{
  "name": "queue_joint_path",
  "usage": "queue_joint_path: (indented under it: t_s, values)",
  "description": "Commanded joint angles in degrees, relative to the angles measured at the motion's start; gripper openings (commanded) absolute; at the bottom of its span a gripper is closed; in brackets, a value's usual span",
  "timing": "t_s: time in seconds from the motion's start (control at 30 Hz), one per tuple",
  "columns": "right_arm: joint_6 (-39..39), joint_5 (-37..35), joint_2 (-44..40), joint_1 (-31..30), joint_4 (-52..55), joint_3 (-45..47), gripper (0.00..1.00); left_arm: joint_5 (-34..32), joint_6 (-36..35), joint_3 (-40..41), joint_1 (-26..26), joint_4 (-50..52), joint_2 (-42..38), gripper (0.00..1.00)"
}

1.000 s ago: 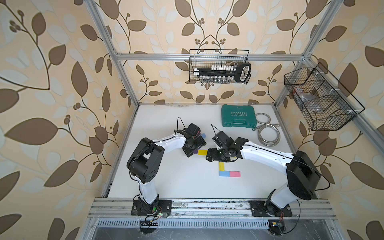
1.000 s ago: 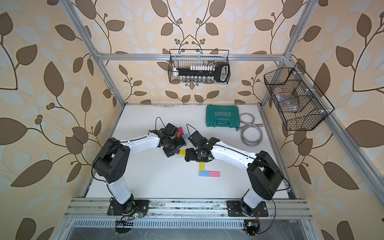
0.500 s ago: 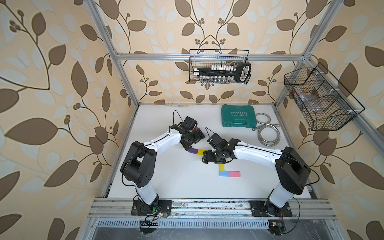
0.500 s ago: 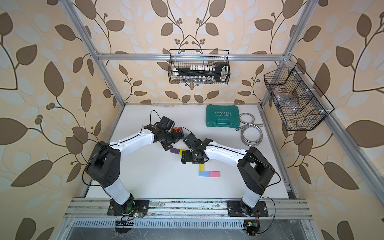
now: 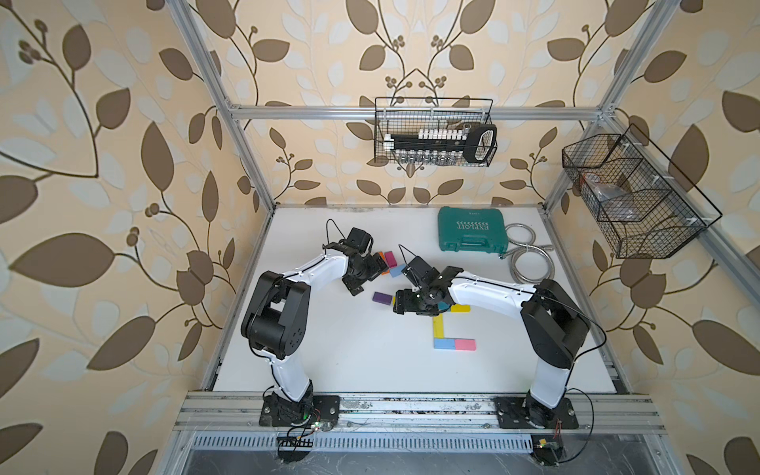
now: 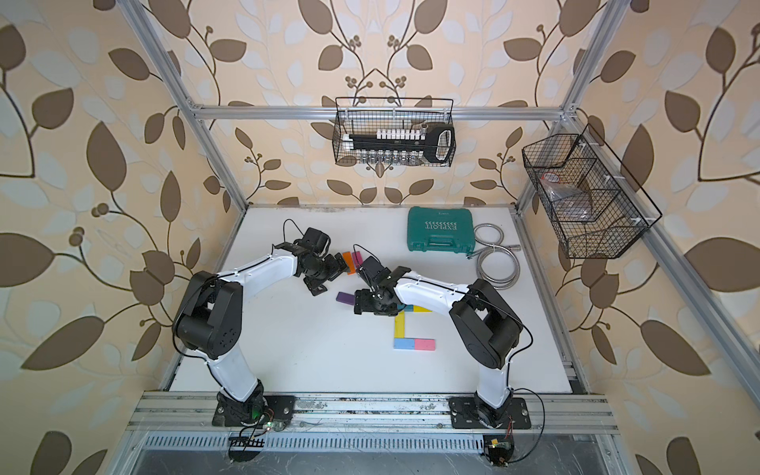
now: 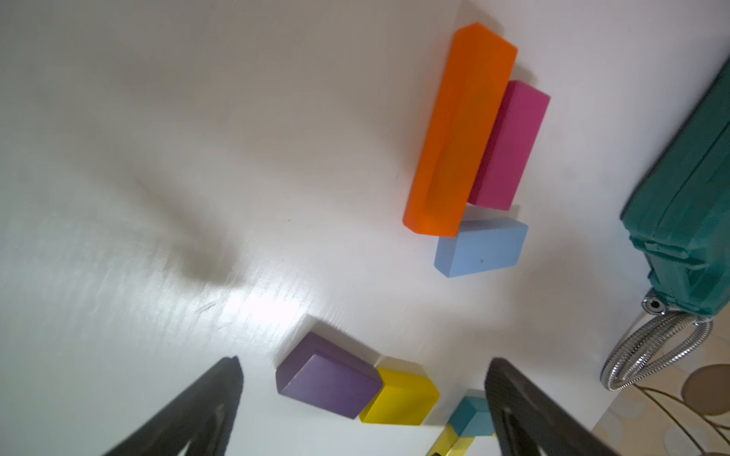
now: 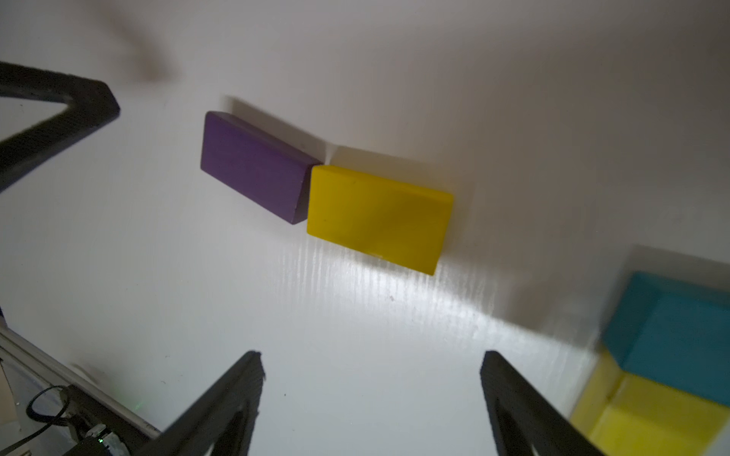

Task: Assemble the letter c with building blocks
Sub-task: Assemble the building block at the center of the board.

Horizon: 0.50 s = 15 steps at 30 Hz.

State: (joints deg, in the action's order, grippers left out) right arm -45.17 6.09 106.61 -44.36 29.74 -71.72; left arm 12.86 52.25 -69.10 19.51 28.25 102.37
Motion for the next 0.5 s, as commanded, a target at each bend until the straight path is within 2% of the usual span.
queue_joint_path:
  t_s: [0.0, 0.47]
  values:
    - [0.29, 0.59, 1.83, 0.81, -0.29, -1.57, 0.85, 1.46, -0.68, -0.42, 0.16, -1.34, 1.22, 0.99]
    - [0.05, 5.22, 4.57, 3.66, -9.01, 1.18, 0.85, 6.19, 5.02, 4.12, 0.18, -9.58, 2.84, 0.98]
